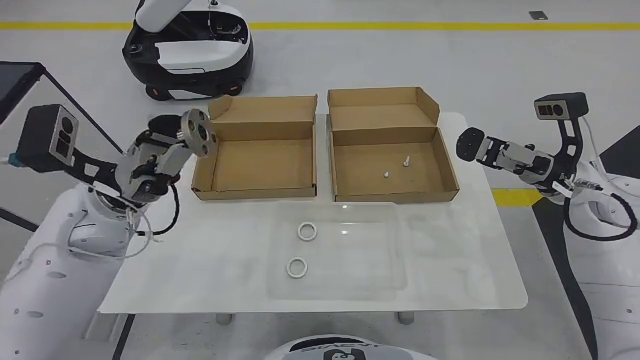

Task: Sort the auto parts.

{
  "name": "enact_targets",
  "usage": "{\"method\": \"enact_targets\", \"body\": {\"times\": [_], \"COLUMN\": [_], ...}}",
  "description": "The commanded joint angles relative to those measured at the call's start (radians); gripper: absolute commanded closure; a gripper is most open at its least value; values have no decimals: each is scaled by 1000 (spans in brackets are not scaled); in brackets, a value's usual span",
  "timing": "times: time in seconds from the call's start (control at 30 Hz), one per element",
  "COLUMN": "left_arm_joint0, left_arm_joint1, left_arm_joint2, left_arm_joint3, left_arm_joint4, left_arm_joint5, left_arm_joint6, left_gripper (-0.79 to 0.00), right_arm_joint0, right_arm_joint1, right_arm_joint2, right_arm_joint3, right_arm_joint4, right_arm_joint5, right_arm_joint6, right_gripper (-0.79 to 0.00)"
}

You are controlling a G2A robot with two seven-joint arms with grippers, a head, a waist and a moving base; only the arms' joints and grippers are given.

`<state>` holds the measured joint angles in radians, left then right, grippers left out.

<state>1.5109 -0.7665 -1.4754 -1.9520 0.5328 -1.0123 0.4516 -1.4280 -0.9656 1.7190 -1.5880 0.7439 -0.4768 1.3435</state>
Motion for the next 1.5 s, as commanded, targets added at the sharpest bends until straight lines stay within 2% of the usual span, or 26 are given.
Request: {"method": "enact_targets", "body": {"times": [0.0,0.27,0.57,1.47], "left_arm_joint0": [6,43,89,89], "left_arm_joint1": [12,78,130,130], "left_arm_joint2": [2,22,-18,-18], "left_arm_joint3": [-4,-19,-33,-33], "left_arm_joint4": [21,179,169,169], "left_arm_joint5": [0,0,0,0], "left_arm_joint6": [55,339,356,356], "left_gripper": [0,0,0,0], "right_arm_joint0": [0,0,0,0], "right_arm_joint1": [0,0,0,0], "right_arm_joint2": [0,0,0,0], "right_arm_joint3": [0,0,0,0], "right_arm_joint4": [0,0,0,0], "right_arm_joint5": [0,0,0,0], "right_arm_joint6": [0,0,0,0], "right_gripper": [-785,-785,-785,-785]}}
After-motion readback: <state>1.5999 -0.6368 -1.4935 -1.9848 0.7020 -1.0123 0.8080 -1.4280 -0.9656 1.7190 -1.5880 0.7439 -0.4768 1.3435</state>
